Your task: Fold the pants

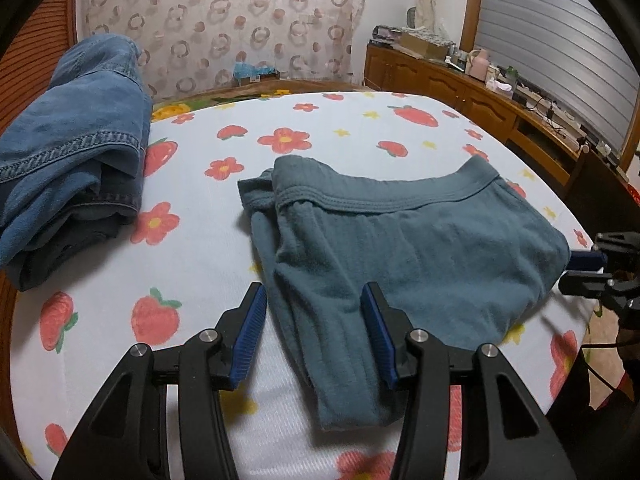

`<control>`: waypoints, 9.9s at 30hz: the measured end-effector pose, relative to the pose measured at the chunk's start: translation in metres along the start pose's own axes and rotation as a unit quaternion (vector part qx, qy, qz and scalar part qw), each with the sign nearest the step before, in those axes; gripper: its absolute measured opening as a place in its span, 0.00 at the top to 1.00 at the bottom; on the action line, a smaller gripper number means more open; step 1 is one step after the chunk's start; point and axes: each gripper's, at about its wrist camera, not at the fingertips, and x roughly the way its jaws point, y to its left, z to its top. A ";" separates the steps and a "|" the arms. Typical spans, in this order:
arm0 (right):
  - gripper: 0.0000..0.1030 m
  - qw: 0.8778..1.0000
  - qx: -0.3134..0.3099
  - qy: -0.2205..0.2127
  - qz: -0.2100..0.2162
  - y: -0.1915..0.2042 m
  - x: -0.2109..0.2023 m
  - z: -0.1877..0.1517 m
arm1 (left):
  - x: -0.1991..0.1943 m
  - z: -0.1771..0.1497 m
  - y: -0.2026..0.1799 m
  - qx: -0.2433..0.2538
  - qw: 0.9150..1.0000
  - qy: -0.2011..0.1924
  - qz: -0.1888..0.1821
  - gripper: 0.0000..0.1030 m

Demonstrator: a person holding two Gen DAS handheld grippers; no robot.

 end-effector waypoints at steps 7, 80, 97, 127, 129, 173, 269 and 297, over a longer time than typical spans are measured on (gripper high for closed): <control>0.98 1.000 -0.014 -0.007 -0.010 0.000 -0.011 -0.005 | 0.002 0.001 0.002 -0.004 1.000 0.002 -0.006 0.51; 0.53 0.996 0.069 0.049 -0.012 -0.042 0.077 0.066 | 0.033 0.055 0.038 -0.054 0.997 0.048 -0.039 0.52; 0.81 0.996 0.077 0.034 0.021 -0.041 0.087 0.068 | 0.021 0.058 0.033 -0.053 0.994 0.018 -0.097 0.83; 0.85 0.988 -0.091 -0.115 0.039 0.025 0.074 0.197 | -0.106 0.133 0.093 -0.052 0.985 -0.160 0.029 0.85; 0.85 0.987 -0.101 -0.121 0.039 0.029 0.080 0.206 | -0.109 0.135 0.097 -0.053 0.984 -0.164 0.042 0.85; 0.85 0.940 -0.319 -0.097 0.078 0.124 0.262 0.366 | -0.097 0.095 0.217 -0.212 0.948 -0.173 0.165 0.84; 0.62 0.986 -0.114 -0.066 0.099 0.064 0.190 0.297 | -0.086 0.109 0.177 -0.127 0.966 -0.149 0.168 0.13; 0.39 0.991 -0.057 -0.117 0.005 0.084 0.029 0.153 | -0.129 0.074 0.070 -0.075 0.974 -0.179 0.114 0.08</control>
